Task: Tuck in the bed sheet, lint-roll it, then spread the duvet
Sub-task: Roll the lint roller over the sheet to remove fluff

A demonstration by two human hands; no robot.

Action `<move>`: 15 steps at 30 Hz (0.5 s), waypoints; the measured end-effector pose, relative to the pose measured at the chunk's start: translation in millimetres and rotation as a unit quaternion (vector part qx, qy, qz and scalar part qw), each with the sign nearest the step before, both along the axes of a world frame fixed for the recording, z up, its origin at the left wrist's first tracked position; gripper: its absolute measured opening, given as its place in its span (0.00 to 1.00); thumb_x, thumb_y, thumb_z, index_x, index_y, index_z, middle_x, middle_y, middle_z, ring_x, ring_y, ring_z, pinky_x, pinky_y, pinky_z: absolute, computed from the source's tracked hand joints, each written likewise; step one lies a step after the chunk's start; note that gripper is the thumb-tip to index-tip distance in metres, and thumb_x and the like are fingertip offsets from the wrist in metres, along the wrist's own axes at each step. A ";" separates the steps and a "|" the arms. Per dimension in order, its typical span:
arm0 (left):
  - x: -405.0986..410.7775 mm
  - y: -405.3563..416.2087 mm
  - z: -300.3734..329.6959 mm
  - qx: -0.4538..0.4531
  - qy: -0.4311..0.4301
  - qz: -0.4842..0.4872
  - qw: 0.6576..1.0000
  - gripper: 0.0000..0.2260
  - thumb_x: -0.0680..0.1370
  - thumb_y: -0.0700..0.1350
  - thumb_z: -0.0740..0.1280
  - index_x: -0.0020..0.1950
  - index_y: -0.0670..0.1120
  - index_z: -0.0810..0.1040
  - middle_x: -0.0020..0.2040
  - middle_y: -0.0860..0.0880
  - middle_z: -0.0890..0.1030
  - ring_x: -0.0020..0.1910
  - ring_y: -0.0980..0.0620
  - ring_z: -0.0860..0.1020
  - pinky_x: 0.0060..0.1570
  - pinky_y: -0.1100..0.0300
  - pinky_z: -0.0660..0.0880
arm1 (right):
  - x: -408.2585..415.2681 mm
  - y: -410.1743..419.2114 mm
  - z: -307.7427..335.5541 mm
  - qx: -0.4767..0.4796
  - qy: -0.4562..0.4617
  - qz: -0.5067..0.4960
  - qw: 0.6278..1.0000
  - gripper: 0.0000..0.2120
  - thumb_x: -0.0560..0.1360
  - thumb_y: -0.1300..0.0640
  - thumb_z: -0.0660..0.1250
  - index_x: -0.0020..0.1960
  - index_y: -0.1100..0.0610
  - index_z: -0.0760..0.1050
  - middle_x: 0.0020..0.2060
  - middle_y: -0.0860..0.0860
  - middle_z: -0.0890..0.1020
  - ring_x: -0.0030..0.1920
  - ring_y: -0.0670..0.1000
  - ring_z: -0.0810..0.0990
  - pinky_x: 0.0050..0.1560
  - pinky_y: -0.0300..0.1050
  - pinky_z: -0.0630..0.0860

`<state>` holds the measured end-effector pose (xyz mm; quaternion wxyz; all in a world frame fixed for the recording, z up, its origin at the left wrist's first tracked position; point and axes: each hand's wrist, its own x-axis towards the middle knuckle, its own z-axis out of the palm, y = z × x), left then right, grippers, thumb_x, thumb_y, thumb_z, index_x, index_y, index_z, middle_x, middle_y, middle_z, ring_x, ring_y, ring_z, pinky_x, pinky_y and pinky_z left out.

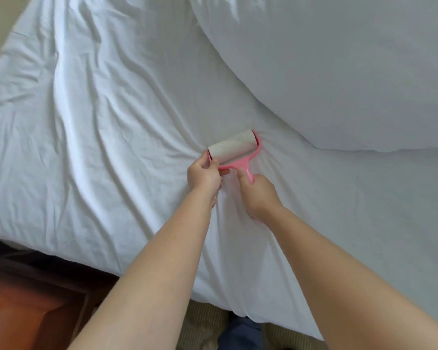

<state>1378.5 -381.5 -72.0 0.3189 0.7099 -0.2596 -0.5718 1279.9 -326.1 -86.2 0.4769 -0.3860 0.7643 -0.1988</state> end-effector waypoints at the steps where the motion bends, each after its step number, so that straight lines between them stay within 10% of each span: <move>1: -0.7 7.6 0.6 0.003 -0.004 -0.002 1.000 0.17 0.82 0.39 0.59 0.70 0.50 0.72 0.42 0.42 0.82 0.21 0.60 0.74 0.24 0.64 0.65 | -0.8 7.8 2.2 0.001 -0.001 -0.002 1.000 0.23 0.78 0.37 0.49 0.36 0.53 0.65 0.38 0.54 0.73 0.39 0.57 0.73 0.44 0.54 0.77; 15: -25.9 166.4 22.4 0.047 -0.044 -0.041 0.997 0.18 0.83 0.40 0.56 0.71 0.51 0.70 0.43 0.44 0.83 0.22 0.58 0.71 0.29 0.64 0.67 | -26.9 167.6 35.6 0.065 -0.029 0.005 0.997 0.25 0.79 0.36 0.47 0.38 0.54 0.68 0.32 0.50 0.72 0.31 0.51 0.72 0.32 0.43 0.68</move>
